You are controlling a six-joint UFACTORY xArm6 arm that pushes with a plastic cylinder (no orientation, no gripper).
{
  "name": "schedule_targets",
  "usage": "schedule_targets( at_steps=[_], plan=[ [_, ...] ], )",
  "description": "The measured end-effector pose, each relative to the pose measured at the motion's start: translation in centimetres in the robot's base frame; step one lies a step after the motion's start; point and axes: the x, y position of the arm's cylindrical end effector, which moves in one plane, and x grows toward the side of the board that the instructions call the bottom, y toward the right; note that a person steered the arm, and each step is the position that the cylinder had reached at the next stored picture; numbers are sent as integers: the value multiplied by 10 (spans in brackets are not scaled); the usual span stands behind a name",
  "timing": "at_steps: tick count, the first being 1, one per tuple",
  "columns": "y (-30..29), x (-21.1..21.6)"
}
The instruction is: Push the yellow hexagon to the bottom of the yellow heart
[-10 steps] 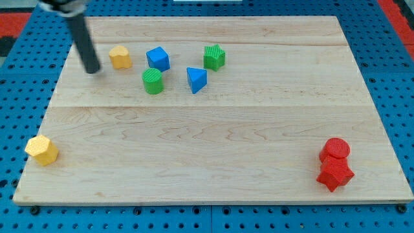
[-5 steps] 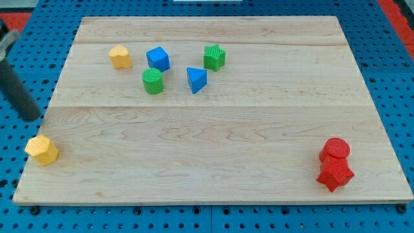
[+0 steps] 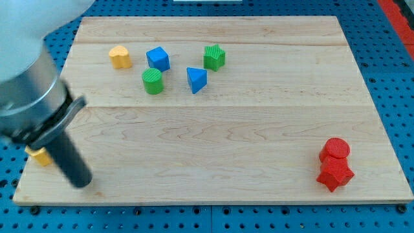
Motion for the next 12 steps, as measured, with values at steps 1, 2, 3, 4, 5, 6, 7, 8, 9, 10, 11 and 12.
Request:
schedule_targets(
  at_steps=[1,2,3,4,5,6,7,8,9,10,11,12],
  plan=[
    [-95,-1],
    [-79,-54],
    [-27,-108],
    [24,-143],
    [3,-108],
    [67,-105],
    [89,-135],
    [69,-159],
    [52,-136],
    [-6,-140],
    [-24,-172],
    [-6,-209]
  ],
)
